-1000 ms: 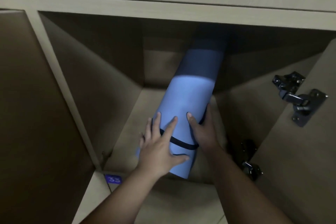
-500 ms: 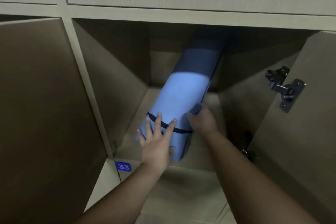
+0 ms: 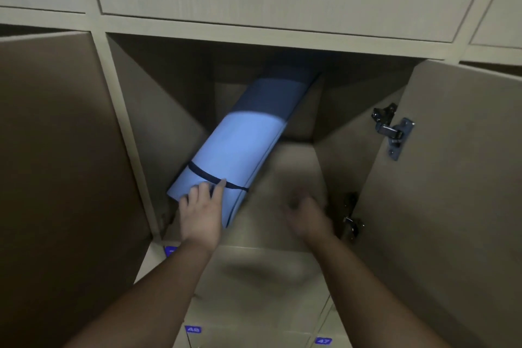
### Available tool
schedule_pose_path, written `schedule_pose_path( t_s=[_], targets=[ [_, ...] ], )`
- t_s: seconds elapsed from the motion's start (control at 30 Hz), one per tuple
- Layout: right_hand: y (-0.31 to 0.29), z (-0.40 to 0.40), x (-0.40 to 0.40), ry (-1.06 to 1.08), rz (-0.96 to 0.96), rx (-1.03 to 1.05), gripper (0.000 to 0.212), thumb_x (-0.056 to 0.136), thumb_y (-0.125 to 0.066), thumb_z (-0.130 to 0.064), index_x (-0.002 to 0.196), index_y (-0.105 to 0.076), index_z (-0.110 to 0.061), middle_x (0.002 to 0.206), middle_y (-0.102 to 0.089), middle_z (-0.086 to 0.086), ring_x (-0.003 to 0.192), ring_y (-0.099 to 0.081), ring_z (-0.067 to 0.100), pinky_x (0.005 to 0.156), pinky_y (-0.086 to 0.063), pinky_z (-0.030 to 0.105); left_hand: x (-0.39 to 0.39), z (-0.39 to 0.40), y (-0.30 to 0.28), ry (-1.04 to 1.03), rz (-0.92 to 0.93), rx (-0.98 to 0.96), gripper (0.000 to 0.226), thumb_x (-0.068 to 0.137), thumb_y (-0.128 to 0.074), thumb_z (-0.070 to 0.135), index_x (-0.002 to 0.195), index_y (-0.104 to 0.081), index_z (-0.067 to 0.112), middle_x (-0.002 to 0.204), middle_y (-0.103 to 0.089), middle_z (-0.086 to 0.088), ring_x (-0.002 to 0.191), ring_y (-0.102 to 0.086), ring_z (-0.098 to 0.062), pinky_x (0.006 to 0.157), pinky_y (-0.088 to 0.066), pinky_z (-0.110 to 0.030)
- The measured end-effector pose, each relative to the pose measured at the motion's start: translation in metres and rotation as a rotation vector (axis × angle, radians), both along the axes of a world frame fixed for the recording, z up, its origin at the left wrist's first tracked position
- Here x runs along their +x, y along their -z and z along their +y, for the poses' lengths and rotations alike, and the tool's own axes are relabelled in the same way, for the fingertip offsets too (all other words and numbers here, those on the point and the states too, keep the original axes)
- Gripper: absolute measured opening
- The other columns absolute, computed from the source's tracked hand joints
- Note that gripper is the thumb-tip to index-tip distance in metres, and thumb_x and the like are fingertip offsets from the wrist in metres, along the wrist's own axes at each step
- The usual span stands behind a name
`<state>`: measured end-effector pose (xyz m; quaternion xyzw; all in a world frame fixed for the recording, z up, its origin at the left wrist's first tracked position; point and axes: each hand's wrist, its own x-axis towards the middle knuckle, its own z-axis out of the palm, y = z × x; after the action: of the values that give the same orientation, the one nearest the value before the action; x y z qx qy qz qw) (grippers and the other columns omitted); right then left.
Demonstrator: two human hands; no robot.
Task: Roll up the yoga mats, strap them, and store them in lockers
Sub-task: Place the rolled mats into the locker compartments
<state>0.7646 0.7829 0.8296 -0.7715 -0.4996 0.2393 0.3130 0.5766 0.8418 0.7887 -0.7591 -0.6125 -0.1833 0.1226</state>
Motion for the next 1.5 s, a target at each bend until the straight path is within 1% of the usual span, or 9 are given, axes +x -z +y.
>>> schedule_pose_path(
  t_s=[0.07,0.17,0.27,0.37,0.5,0.67,1.17,1.4,1.5],
  targets=[
    [0.003,-0.012,0.002,-0.005,-0.001,0.014,0.053,0.095,-0.055,-0.022,0.143,-0.038,-0.005,0.141,-0.049,0.013,0.127,-0.048,0.026,0.089,-0.037,0.023,-0.001,-0.002,0.007,0.022,-0.039,0.034,0.078,0.049,-0.079,-0.004,0.124,-0.063,0.01,0.097,-0.058,-0.015,0.091,-0.055,-0.036,0.074,-0.047,-0.046],
    [0.01,-0.03,0.007,0.009,0.02,0.042,0.051,0.092,-0.058,-0.023,0.138,-0.044,-0.005,0.136,-0.053,0.015,0.122,-0.053,0.028,0.096,-0.043,0.03,0.002,-0.017,0.007,0.029,-0.084,-0.024,0.07,0.065,-0.078,0.006,0.131,-0.056,0.013,0.118,-0.054,-0.014,0.113,-0.048,-0.034,0.09,-0.042,-0.051],
    [0.016,-0.047,0.009,0.004,0.02,0.047,0.047,0.089,-0.06,-0.023,0.132,-0.049,-0.007,0.128,-0.058,0.015,0.115,-0.057,0.03,0.093,-0.047,0.033,0.003,-0.032,0.012,0.031,-0.095,-0.197,0.07,0.09,-0.055,0.017,0.15,-0.021,0.027,0.157,-0.014,-0.008,0.146,-0.003,-0.026,0.115,-0.01,-0.052],
    [0.019,-0.062,0.004,-0.001,0.035,0.053,0.044,0.086,-0.06,-0.021,0.127,-0.053,-0.006,0.124,-0.058,0.016,0.112,-0.057,0.031,0.091,-0.047,0.033,0.001,-0.052,0.012,0.08,-0.091,-0.327,0.067,0.097,-0.042,0.021,0.153,-0.006,0.032,0.161,0.01,0.002,0.146,0.017,-0.02,0.114,0.002,-0.056],
    [0.023,-0.086,-0.012,-0.055,0.066,0.027,0.039,0.091,-0.056,-0.02,0.126,-0.054,-0.003,0.123,-0.06,0.013,0.113,-0.056,0.028,0.072,-0.034,0.02,-0.007,-0.087,0.009,0.096,-0.155,-0.38,0.062,0.098,-0.04,0.028,0.153,-0.01,0.032,0.162,0.005,0.004,0.147,0.013,-0.018,0.114,0.001,-0.058],
    [0.035,-0.124,-0.035,-0.056,0.123,-0.005,0.052,0.092,-0.056,-0.022,0.14,-0.041,-0.007,0.135,-0.051,0.013,0.12,-0.052,0.025,0.088,-0.039,0.023,-0.016,-0.12,0.017,0.112,-0.174,-0.476,0.065,0.098,-0.043,0.031,0.153,-0.009,0.031,0.162,0.002,-0.001,0.148,0.009,-0.021,0.115,-0.005,-0.058],
    [0.095,-0.305,-0.161,0.267,0.217,-0.027,0.051,0.094,-0.052,-0.024,0.142,-0.037,-0.016,0.139,-0.048,0.008,0.118,-0.054,0.022,0.094,-0.042,0.029,-0.104,-0.277,0.054,0.409,-0.251,-0.577,0.061,0.099,-0.043,0.037,0.152,-0.014,0.033,0.162,0.0,0.001,0.148,0.007,-0.02,0.119,-0.006,-0.048],
    [0.139,-0.397,-0.204,0.335,0.266,-0.126,0.048,0.095,-0.054,-0.023,0.14,-0.038,-0.014,0.123,-0.051,0.003,0.095,-0.054,0.014,0.073,-0.044,0.023,-0.143,-0.335,0.093,0.457,-0.2,-0.706,0.06,0.1,-0.042,0.035,0.153,-0.014,0.029,0.161,-0.002,0.0,0.148,0.005,-0.022,0.118,-0.008,-0.049],
    [0.157,-0.425,-0.202,0.39,0.251,-0.16,0.047,0.096,-0.052,-0.025,0.14,-0.039,-0.015,0.13,-0.051,0.004,0.104,-0.054,0.017,0.077,-0.04,0.023,-0.143,-0.355,0.115,0.513,-0.236,-0.744,0.059,0.099,-0.045,0.031,0.152,-0.02,0.025,0.161,-0.009,-0.003,0.148,-0.002,-0.022,0.118,-0.015,-0.047]
  ],
)
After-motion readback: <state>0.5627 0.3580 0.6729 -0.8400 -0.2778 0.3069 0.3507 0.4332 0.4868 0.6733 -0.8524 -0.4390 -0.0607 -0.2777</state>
